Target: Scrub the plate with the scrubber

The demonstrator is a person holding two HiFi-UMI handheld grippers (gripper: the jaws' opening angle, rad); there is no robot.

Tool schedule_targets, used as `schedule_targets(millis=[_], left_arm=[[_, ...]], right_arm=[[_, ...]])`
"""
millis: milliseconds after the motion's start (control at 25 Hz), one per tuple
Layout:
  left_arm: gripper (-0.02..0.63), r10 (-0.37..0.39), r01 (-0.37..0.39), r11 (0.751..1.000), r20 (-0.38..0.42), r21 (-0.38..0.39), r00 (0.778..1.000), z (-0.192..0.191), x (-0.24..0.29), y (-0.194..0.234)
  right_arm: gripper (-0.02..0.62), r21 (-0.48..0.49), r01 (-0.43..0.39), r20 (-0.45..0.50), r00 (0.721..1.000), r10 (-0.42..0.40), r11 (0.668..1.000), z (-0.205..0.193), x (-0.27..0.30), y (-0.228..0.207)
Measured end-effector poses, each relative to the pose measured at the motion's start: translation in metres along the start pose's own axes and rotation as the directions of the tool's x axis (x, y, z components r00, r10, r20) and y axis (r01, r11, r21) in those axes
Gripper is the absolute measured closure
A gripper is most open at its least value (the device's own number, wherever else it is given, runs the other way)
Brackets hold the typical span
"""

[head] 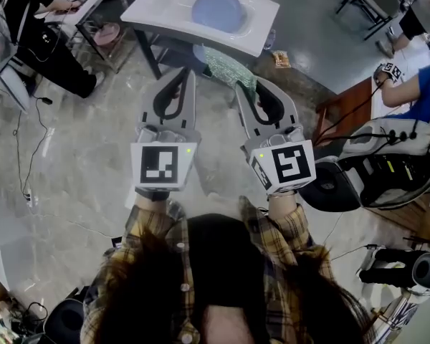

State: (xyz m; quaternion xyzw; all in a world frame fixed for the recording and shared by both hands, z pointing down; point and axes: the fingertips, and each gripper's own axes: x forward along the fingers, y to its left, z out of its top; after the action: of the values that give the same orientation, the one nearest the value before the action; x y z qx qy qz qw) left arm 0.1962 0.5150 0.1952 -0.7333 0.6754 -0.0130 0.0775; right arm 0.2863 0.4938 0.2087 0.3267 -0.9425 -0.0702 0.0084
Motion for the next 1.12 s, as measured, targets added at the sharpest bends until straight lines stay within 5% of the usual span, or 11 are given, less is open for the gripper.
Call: schedule_targets(millis=[640,1120], left_arm=[[0.591,-0.066,0.066,0.998,0.015,-0.018,0.998,-0.016,0.115,0.145],[0.591,-0.091,0.092,0.995,0.004,-0.028,0.996,-0.044,0.142,0.216]], right_arm=[[0.505,0.013,0.071,0.0,0.997,-0.071,0.997,0.004,0.18,-0.017],[0.505,0.016,0.111,-0.027,0.994,-0.11,0.994,-0.005,0.246,-0.002]])
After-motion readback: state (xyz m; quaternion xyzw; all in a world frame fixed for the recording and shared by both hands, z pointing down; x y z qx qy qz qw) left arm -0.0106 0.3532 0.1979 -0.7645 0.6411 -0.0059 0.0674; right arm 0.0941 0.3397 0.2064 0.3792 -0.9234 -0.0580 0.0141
